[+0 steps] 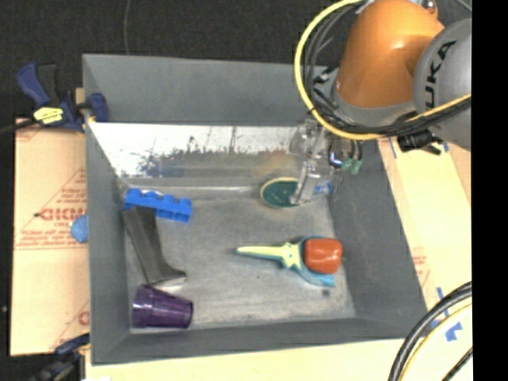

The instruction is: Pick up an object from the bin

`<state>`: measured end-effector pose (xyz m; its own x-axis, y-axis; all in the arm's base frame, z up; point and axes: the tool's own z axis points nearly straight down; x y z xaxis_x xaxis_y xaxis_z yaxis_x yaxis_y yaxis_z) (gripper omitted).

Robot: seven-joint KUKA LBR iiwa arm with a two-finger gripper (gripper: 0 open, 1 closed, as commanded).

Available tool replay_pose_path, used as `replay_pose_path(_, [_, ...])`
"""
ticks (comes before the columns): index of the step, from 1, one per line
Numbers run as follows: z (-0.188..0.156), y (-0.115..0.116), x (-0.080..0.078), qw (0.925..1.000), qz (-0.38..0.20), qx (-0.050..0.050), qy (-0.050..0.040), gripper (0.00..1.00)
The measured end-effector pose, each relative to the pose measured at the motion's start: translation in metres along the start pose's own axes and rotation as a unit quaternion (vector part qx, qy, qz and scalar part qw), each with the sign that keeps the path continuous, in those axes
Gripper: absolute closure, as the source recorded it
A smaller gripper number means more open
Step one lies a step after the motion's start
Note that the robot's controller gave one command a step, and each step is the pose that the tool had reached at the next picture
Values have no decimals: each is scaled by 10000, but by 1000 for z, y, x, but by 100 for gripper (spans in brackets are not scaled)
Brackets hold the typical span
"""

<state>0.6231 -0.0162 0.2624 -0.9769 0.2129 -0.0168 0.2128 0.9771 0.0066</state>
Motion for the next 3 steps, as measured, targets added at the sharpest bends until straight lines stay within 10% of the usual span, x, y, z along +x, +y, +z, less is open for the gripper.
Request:
replay_pose_path(1, [93,24,7,9989,-468,10,91,0])
replay_pose_path(2, [45,5,-9,9999,120,-11,-82,0])
replay_pose_path(3, [126,-17,-30,9993,-359,5,46,0])
